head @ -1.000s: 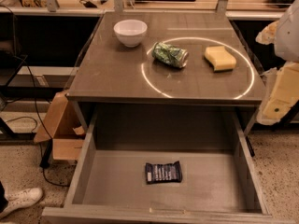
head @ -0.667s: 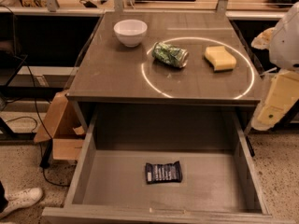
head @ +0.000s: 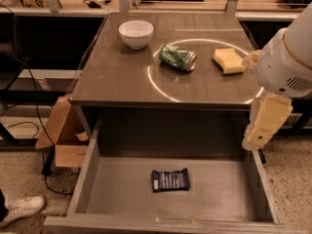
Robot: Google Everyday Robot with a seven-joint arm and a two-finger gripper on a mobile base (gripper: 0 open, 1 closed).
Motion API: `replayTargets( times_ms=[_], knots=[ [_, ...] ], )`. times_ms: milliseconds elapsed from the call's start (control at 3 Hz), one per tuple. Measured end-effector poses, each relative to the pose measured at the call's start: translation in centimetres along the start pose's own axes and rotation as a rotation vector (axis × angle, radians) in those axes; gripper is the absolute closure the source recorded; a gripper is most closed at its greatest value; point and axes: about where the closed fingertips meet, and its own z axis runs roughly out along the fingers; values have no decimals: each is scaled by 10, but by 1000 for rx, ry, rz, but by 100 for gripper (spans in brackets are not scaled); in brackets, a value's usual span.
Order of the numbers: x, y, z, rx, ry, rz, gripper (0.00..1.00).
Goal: Pick rxbar blueberry from top drawer and place on counter
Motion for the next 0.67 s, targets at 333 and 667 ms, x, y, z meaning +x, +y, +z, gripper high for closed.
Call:
replayTargets(
  times_ms=[333, 667],
  knots=[
    [-1, 15, 16, -36, -4, -2, 0],
    [-20, 48, 76, -129, -34, -37, 0]
  ],
)
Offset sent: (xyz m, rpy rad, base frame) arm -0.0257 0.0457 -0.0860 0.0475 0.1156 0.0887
